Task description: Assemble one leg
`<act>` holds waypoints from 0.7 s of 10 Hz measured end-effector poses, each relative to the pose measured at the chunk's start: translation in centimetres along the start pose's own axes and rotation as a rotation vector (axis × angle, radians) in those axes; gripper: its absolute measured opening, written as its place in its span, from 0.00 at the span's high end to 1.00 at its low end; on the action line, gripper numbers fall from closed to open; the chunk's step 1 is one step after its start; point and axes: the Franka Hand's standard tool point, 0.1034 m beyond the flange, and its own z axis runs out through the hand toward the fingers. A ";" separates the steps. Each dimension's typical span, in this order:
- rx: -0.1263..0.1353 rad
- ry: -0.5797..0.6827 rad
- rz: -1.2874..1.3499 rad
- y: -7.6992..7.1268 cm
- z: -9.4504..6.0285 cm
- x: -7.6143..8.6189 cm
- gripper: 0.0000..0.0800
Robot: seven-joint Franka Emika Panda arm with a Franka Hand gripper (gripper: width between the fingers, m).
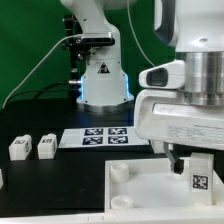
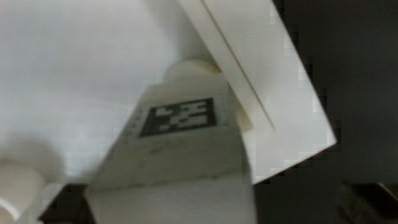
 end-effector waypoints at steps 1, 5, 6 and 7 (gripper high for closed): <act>-0.008 0.003 -0.057 0.0 0.0 0.0 0.19; -0.010 0.005 0.073 0.4 0.0 0.2 0.51; -0.013 0.005 0.212 0.7 0.0 0.2 0.64; -0.016 0.006 0.309 0.9 0.0 0.3 0.64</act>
Offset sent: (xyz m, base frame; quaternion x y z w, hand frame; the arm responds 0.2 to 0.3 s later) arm 0.0000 0.0000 0.0000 0.0000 0.0000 0.0000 1.0000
